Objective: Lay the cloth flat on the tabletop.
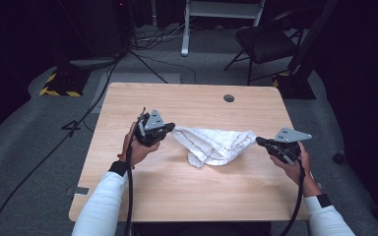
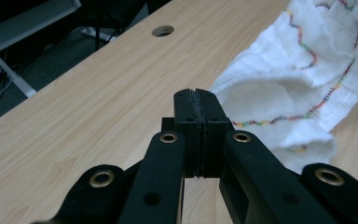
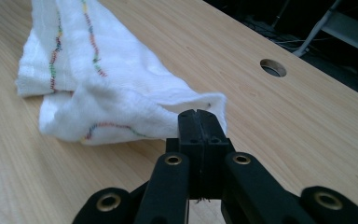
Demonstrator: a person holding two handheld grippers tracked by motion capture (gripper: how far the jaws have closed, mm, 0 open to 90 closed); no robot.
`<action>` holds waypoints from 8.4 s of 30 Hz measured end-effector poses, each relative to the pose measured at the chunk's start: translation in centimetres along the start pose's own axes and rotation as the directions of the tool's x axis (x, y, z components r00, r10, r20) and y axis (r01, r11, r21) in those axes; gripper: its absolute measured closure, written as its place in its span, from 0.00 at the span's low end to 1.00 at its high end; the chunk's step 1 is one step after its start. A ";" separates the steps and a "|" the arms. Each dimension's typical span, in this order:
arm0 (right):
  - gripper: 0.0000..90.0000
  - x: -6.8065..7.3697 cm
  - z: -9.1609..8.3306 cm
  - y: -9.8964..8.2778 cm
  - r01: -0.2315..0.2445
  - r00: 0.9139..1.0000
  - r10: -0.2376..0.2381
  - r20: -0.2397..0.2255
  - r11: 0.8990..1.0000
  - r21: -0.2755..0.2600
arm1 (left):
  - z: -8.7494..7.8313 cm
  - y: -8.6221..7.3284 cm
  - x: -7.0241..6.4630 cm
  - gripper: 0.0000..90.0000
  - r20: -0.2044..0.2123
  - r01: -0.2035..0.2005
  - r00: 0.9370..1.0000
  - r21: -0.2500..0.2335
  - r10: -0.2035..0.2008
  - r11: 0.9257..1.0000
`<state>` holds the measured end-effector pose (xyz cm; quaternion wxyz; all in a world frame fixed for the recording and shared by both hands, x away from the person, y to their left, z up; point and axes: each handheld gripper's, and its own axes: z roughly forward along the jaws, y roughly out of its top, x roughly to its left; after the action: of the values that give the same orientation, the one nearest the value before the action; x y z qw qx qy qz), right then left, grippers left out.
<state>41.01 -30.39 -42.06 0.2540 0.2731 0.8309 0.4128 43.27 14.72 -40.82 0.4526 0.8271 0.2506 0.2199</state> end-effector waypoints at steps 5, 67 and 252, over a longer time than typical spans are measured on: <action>1.00 -0.9 -1.3 -0.3 -0.051 0.999 0.051 -0.014 0.998 -0.026 | -2.1 -0.8 0.2 0.99 -0.027 0.005 1.000 0.006 -0.005 1.000; 0.51 0.0 4.1 -4.9 -0.110 0.994 0.109 0.022 0.937 0.330 | 9.5 1.9 -5.2 0.91 0.278 -0.160 0.955 0.189 0.103 0.969; 0.95 -1.8 15.1 5.1 -0.142 0.989 0.146 -0.012 0.974 0.178 | 8.2 -3.2 5.3 0.94 -0.039 0.196 0.981 0.201 -0.192 0.960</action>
<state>53.33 -20.75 -45.47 0.1881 0.3488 0.8453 0.3583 51.54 14.26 -46.92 0.3824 0.8384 0.3559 0.1556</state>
